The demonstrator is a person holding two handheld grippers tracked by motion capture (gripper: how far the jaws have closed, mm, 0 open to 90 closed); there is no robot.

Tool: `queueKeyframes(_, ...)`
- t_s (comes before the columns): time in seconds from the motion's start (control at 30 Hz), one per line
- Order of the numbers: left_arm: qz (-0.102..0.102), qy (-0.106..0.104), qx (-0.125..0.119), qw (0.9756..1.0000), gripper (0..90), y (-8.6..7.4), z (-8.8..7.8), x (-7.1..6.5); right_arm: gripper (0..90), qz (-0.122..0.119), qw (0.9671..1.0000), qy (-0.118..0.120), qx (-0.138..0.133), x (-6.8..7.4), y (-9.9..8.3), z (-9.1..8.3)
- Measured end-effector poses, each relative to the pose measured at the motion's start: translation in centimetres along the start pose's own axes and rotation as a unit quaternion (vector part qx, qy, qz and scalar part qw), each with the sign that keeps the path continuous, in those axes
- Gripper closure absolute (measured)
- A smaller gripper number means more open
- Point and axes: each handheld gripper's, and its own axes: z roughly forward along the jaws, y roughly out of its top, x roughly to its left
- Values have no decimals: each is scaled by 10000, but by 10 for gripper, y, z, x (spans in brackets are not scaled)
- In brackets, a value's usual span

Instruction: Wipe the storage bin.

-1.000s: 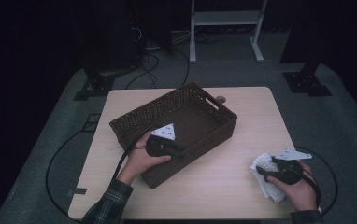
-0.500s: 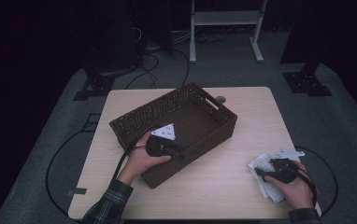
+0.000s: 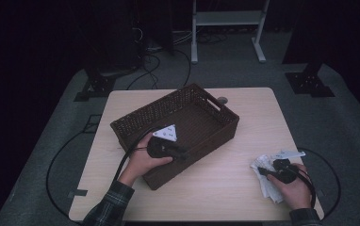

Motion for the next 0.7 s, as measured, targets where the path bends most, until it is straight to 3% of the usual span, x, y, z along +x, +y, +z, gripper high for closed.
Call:
queueKeyframes(0.53, 5, 4, -1, 10000, 691, 0, 0, 0, 755, 144, 9999, 14, -46, 1, 7, -7)
queueKeyframes(0.7, 6, 5, -2, 10000, 691, 0, 0, 0, 755, 133, 9996, 75, -217, 2, 12, -11)
